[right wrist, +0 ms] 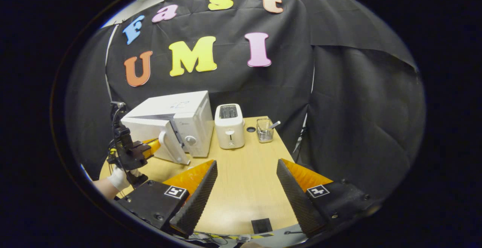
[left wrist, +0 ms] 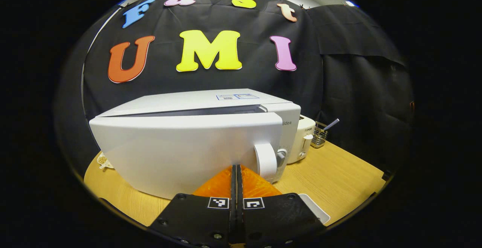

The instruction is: Open the microwave oven with the left hand, put the food in, and close the microwave oven.

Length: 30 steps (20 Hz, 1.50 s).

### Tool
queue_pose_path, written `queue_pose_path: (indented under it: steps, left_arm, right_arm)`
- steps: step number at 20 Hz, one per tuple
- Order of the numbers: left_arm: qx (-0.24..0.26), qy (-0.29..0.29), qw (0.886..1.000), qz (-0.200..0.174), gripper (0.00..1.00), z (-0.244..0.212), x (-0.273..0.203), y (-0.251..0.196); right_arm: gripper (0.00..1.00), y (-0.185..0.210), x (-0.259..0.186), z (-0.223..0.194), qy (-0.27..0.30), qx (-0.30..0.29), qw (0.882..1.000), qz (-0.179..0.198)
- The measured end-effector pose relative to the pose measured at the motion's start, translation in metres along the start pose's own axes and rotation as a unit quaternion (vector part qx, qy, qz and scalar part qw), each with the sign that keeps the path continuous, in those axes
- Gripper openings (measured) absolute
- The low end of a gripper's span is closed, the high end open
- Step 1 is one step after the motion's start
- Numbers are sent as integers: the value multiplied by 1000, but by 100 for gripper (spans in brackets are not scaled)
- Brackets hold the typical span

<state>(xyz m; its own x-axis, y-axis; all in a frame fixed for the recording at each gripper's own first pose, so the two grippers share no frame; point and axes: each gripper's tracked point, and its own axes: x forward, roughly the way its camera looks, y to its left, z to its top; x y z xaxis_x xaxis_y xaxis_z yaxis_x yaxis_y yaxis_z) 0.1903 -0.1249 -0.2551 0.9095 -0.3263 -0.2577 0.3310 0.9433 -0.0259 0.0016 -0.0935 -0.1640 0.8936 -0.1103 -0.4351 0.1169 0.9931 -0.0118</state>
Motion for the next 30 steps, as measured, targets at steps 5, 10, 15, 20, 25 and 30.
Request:
queue_pose_path:
  steps: [5, 10, 15, 20, 25, 30]
  left_arm:
    - [-1, -3, 1000, 7, 0, 6, 19, 2]
    - [-16, -8, 1000, 15, 0, 10, 27, 6]
    - [-13, -10, 1000, 17, 0, 9, 30, 7]
    - [-12, 1, 1000, 28, 0, 7, 38, 5]
    - [-9, 1, 999, 38, 0, 10, 31, 10]
    - [3, -11, 998, 61, 9, 31, -8, 12]
  right_arm:
    - [100, -6, 9, 6, 2, 1, 1000, -1]
    - [100, -7, 16, 6, 6, -1, 1000, 2]
    - [100, -8, 21, 3, 13, 4, 1000, 4]
    - [100, -7, 20, 2, 15, 7, 1000, 6]
    - [100, -7, 21, 2, 13, 5, 1000, 12]
    - [100, 7, 26, 15, -4, -8, 999, 43]
